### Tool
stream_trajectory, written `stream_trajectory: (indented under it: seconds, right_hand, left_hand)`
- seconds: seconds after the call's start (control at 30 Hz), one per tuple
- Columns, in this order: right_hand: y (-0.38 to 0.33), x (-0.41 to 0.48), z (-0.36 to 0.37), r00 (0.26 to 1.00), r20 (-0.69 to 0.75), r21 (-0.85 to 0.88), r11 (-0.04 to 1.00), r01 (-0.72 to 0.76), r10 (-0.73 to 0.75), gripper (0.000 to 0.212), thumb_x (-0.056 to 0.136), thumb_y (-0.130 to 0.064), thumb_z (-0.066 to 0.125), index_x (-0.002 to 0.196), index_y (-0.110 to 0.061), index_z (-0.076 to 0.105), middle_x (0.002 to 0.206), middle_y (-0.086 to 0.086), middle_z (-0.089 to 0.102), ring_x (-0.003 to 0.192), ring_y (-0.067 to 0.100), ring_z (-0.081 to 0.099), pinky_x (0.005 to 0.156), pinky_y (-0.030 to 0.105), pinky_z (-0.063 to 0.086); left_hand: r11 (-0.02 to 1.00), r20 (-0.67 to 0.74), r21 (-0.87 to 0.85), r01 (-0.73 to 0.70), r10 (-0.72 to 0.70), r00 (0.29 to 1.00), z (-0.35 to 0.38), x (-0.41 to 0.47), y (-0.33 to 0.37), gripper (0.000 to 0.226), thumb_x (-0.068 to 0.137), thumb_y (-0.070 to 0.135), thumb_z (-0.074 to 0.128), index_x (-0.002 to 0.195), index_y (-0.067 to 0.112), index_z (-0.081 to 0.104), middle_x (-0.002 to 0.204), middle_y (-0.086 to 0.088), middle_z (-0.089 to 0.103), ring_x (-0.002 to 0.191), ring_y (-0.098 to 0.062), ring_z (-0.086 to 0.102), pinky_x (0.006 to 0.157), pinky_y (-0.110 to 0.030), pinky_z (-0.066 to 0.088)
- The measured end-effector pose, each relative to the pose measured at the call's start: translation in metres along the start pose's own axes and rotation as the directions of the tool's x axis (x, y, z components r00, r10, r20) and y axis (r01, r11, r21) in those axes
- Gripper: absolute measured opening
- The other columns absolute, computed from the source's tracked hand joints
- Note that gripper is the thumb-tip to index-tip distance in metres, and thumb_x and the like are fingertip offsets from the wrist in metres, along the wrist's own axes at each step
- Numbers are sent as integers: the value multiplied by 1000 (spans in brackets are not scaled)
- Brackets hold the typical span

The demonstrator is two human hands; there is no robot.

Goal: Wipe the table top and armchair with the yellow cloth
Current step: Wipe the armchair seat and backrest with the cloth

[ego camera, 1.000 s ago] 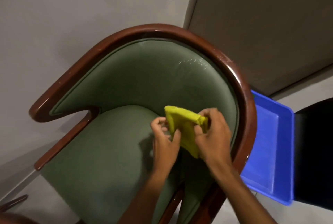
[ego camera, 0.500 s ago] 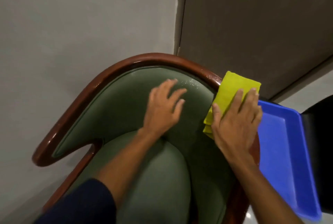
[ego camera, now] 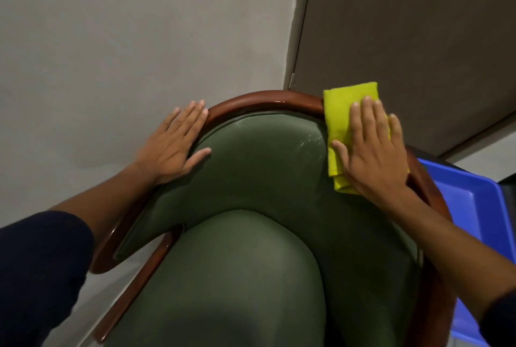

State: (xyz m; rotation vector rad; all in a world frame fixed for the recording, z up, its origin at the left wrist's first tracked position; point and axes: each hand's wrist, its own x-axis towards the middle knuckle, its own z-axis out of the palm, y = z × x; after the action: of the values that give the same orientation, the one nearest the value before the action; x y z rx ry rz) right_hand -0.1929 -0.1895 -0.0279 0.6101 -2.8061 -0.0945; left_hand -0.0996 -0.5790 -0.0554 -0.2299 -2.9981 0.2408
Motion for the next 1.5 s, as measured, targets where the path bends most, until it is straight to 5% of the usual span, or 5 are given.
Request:
stream_trajectory:
  seconds: [0.33,0.7,0.83,1.2,1.5]
  right_hand:
    - [-142,103,19,885,-65,-33,887,460,-461,63,102,-53,29,155,-18,28,161,10,30,149,29,28,120,49,25]
    - [12,-29,14,988,-126,-94,992,78,-90,62,106,-37,28,157,-7,11,166,14,11,154,28,9,126,45,6]
    - [25,-102,16,988,-1,-182,971,152,-155,65,95,-18,30,154,2,12,165,20,5,153,34,6,125,47,5]
    - [-47,-14,45,975,18,-178,959,222,-222,68,104,-48,27,156,-4,17,157,19,34,145,35,33,124,47,15]
    - [-143,61,60,640,-18,-260,622,739,-768,59,103,-39,36,155,-16,25,157,8,39,146,28,34,123,45,19]
  left_hand:
    - [999,-43,-43,6,-8,999,4,-2,-4,80,98,60,23,155,5,11,165,-13,13,154,-23,11,126,-41,13]
    - [999,-18,-35,4,-5,1000,3,-3,-2,77,99,59,18,156,7,8,165,-14,13,154,-23,9,126,-42,12]
    - [999,-19,-41,0,-1,1000,4,-2,-3,77,99,58,18,156,8,8,165,-13,15,154,-23,12,126,-42,12]
    - [995,-20,-100,-18,16,1000,2,-2,-2,77,99,57,23,156,7,11,165,-12,14,154,-23,10,126,-41,13]
    - [995,-34,-87,-51,48,998,0,-3,-5,79,99,61,17,155,5,13,165,-13,13,154,-25,12,125,-44,14]
